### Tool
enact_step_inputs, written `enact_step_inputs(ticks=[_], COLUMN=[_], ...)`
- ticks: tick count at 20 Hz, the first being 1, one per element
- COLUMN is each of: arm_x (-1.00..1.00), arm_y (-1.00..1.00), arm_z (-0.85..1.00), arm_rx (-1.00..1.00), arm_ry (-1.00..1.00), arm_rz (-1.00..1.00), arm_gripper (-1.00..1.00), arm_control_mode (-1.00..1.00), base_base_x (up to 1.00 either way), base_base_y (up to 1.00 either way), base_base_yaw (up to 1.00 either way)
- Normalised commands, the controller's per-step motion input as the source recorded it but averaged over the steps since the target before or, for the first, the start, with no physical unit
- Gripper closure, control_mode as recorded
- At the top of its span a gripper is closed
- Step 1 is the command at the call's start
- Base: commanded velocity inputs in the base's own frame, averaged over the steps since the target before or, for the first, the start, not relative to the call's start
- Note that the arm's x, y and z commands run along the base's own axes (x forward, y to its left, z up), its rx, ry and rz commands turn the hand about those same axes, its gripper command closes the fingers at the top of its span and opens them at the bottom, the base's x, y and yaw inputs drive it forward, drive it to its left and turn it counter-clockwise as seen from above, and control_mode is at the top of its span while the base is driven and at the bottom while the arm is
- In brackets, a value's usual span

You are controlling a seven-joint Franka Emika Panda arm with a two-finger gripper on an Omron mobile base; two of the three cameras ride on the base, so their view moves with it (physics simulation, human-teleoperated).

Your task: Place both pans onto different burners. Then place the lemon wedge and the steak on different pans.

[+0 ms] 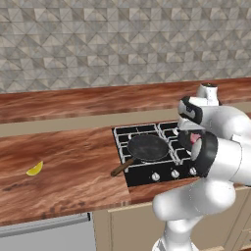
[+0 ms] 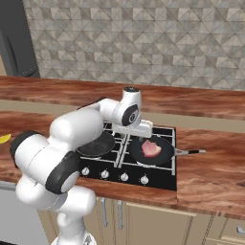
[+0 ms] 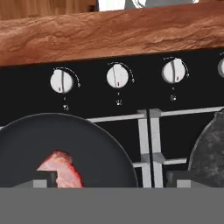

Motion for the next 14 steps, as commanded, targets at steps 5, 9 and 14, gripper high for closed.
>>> enact_step_inputs(ticks=[5,9,14], arm_x=[-0.39,-0.49,-0.51], arm_y=[0.55,0.42,0.37], arm_z=[0.29,0.19,0.09], arm_rx=[0.01,0.03,0.01], arm_ry=[0.18,0.18,0.15], arm_rz=[0.0,0.0,0.0], arm_gripper=[-1.0,-1.0,-1.0], arm_control_mode=[-1.0,-1.0,-1.0], base_base_x=[0.0,0.0,0.0], base_base_y=[0.0,0.0,0.0], base_base_yaw=[0.0,0.0,0.0])
